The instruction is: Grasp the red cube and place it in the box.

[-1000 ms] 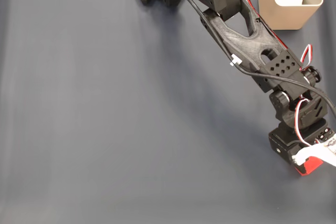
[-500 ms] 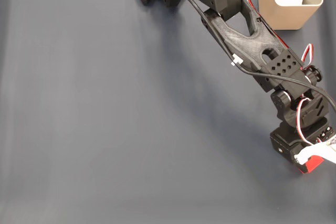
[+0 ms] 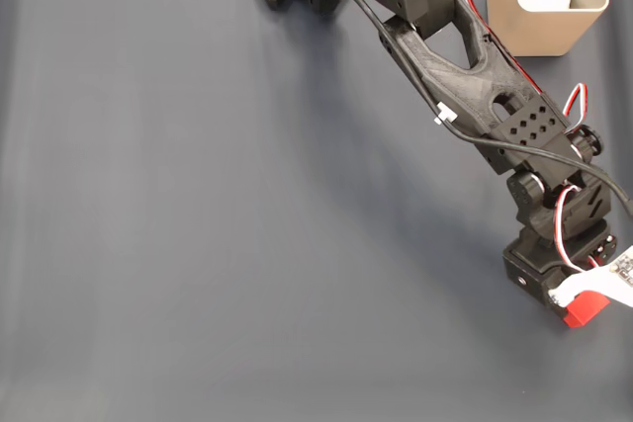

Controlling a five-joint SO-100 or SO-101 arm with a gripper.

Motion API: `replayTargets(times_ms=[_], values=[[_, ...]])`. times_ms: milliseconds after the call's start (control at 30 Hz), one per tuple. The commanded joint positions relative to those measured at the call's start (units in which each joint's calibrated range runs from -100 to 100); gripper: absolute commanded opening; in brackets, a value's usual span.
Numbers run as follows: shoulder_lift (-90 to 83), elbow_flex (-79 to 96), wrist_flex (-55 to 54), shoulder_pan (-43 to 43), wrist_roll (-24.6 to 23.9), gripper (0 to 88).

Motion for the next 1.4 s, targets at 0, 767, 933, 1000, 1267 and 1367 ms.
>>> replayTargets(times_ms=[0, 767, 933, 1000, 1267, 1367], values=[[-4.0, -0.3, 0.5, -0.2, 0.4, 17.8], [-7.5, 0.3, 1.8, -0.7, 1.8, 6.8], [-10.8, 1.5, 3.8, -1.0, 2.7, 5.0], [-12.8, 2.5, 5.0, -1.4, 3.2, 4.1], [-26.6, 16.5, 6.7, -2.9, 3.0, 2.1], [-32.5, 22.8, 6.9, -3.9, 2.9, 1.7]])
